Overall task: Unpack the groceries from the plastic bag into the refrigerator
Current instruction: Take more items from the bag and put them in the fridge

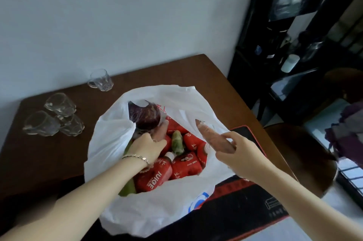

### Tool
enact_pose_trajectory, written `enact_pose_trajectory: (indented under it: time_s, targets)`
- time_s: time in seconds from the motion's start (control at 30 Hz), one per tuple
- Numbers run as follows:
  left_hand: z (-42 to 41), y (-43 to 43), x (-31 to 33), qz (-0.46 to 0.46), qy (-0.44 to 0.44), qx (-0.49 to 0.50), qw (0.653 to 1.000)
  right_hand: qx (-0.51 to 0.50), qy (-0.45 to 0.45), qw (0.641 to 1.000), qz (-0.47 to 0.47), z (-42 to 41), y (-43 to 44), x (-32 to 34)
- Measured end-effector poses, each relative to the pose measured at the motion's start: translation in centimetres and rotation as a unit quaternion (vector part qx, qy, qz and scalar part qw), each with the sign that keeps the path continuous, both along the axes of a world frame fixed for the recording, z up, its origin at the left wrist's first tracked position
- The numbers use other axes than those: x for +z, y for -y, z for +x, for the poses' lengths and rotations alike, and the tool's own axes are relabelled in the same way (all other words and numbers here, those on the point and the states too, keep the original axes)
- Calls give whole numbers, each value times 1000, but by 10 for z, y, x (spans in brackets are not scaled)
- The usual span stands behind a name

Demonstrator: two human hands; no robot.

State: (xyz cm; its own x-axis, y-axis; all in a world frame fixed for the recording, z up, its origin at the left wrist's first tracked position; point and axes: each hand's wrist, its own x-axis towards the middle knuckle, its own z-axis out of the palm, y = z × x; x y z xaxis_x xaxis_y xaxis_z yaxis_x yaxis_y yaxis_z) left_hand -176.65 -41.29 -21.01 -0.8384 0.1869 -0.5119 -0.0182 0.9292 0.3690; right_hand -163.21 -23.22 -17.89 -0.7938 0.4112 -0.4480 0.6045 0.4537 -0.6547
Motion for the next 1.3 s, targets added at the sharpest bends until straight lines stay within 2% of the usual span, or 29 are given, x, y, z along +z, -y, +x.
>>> enact_pose_trajectory:
  time_s: [0.13, 0.27, 0.37, 0.57, 0.73, 0.97, 1.13, 1.3]
  targets:
    - [5, 19, 44, 117, -25, -76, 990, -51, -35, 996, 59, 12, 7, 26]
    - [14, 7, 93, 208, -88, -189, 956, -159, -65, 978, 115, 38, 7, 56]
    - [34, -22, 111, 231, -115, -281, 925, -228, -49, 964, 130, 76, 1, 68]
    - [127, -93, 120, 263, -64, -419, 867, -384, -38, 916, 109, 199, -7, 65]
    - [252, -154, 122, 257, -27, -540, 801, -513, -23, 853, 90, 344, -6, 61]
    - [497, -218, 116, 240, -41, -697, 674, -632, 63, 757, 153, 586, 28, 68]
    - [706, -246, 121, 274, -63, -750, 598, -729, 123, 648, 183, 771, 71, 97]
    - [880, -262, 141, 306, -48, -797, 518, -783, 166, 551, 235, 915, 104, 135]
